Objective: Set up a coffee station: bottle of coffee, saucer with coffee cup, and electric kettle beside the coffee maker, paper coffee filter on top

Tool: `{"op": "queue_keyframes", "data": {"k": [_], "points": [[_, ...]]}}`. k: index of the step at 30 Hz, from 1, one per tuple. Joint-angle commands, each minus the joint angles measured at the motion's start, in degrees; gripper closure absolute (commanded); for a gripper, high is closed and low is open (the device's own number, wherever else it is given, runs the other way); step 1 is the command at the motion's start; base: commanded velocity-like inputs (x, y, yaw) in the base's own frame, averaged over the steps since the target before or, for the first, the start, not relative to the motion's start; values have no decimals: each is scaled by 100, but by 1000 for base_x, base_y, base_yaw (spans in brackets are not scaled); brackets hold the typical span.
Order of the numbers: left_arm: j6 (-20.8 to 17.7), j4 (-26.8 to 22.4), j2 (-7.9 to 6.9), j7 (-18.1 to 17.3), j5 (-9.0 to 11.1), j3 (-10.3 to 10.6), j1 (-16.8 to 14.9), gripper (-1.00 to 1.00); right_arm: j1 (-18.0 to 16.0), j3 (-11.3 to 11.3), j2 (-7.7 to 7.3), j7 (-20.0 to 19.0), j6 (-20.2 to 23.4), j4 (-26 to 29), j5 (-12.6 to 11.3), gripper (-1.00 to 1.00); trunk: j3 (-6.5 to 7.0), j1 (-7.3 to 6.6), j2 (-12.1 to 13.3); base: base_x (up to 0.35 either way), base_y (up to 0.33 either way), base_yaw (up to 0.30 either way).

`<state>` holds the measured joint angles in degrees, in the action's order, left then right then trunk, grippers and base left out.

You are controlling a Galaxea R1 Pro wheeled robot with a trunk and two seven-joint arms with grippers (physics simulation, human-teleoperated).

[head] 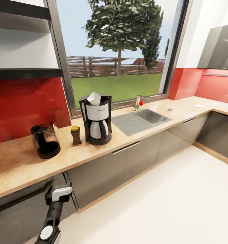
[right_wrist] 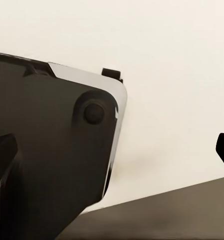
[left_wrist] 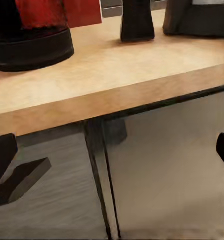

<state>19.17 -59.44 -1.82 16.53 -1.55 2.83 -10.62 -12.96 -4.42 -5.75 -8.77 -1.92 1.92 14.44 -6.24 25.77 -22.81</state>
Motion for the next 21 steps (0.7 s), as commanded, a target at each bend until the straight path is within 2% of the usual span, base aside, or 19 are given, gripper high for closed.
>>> {"op": "queue_keyframes", "data": {"k": [1,3,5,6,7,10,12,16,17,21], "points": [[36,-4,-7,52,-22,69,77,-100,-5,-48,-1,-19,-18,-3,50,-100,-11,1,-11,-185,0,0],[122,-25,-17,52,-41,249,403,-100,-5,-51,0,-18,-26,-1,50,-100,-11,1,-11,-97,0,0],[177,-29,-23,52,-49,335,640,-100,-5,-56,-1,-14,-31,0,46,-100,-11,1,-11,-44,0,0],[210,-31,-26,51,-57,384,875,-100,-5,-67,-3,-13,-34,10,44,-100,-11,1,-11,-20,0,0],[233,58,-30,45,-72,430,1355,-100,-5,-88,-4,-11,-40,122,34,-100,-11,1,-11,-5,0,0],[231,435,-56,49,-79,442,1653,-100,-5,-105,-5,-14,-36,345,9,-100,-11,1,-11,-2,0,0],[215,883,-61,51,-62,445,1764,-100,-5,-112,-2,-17,-32,436,-4,-100,-11,1,-11,0,0,0],[212,2735,-38,74,-7,380,1832,-100,-5,-170,3,-19,-14,907,-56,-100,-11,1,-11,0,0,0],[212,3248,-48,89,76,316,1834,-100,-5,-176,4,-19,-8,1106,-60,-100,-11,1,-11,0,0,0],[150,4115,-70,71,562,-9,1836,-100,-5,-275,0,-19,-2,1331,-59,-100,-11,1,-11,0,0,0]]}}
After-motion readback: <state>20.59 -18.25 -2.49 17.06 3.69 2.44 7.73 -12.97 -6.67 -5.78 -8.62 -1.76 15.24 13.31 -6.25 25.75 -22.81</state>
